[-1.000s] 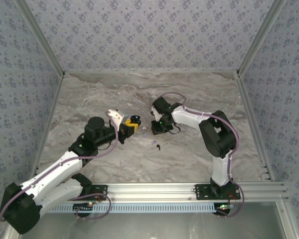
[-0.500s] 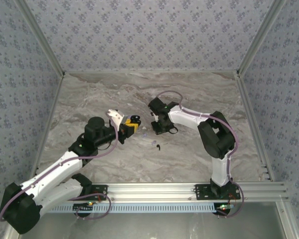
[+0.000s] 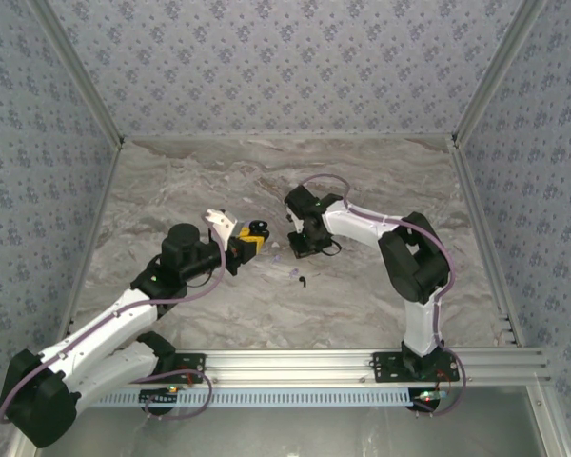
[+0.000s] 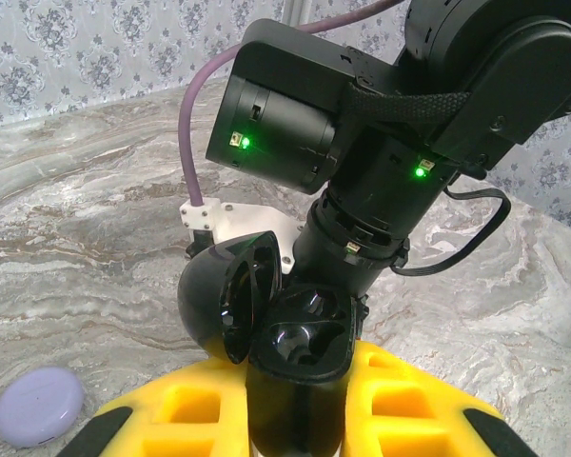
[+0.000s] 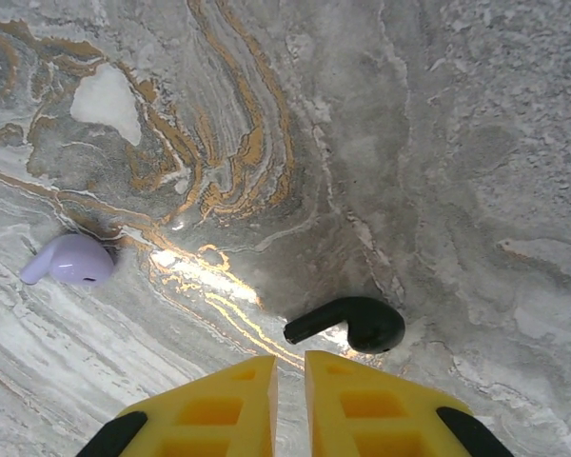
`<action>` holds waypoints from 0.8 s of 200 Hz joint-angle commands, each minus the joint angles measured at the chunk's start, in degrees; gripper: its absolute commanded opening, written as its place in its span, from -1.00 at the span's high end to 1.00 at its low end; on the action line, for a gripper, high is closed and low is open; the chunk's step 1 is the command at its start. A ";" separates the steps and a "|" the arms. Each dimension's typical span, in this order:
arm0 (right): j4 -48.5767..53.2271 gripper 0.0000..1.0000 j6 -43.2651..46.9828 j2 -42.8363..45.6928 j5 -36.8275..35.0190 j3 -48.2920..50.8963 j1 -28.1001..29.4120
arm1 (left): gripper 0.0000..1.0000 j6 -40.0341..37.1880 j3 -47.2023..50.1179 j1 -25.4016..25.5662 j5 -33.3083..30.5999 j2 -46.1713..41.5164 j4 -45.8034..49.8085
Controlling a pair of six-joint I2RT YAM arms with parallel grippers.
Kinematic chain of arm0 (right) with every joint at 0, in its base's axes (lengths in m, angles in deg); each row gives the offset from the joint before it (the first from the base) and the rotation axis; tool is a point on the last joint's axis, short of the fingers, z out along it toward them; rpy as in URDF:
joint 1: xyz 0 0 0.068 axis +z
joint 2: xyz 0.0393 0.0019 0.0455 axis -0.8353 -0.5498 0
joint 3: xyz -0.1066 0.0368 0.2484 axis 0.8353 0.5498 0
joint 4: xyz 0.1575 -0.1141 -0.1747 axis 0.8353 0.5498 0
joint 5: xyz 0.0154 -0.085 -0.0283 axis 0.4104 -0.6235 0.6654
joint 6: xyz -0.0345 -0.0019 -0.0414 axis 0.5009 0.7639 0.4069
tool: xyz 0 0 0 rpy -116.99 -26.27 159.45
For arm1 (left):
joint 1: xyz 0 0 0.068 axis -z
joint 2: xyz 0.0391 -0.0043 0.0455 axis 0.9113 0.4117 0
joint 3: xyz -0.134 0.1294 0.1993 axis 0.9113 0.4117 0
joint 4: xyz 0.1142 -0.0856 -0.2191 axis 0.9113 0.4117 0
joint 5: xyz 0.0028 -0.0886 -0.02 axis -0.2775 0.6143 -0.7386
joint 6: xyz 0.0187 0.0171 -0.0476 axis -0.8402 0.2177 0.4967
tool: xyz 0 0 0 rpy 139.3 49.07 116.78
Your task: Insert the wireless bluetooth earbuds into the charging case
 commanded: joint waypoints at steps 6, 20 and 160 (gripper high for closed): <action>0.90 0.69 0.49 -1.22 0.71 0.44 -0.68 | 0.69 -0.25 0.38 0.45 -0.55 -1.06 -0.24; 1.50 0.70 0.56 -1.56 -0.08 0.27 -0.65 | 0.69 -0.21 0.38 0.46 -0.59 -0.95 -0.17; 4.48 0.70 -2.02 -4.10 -9.22 -1.80 -1.13 | 0.69 -0.53 0.82 0.49 -0.79 -0.49 -0.40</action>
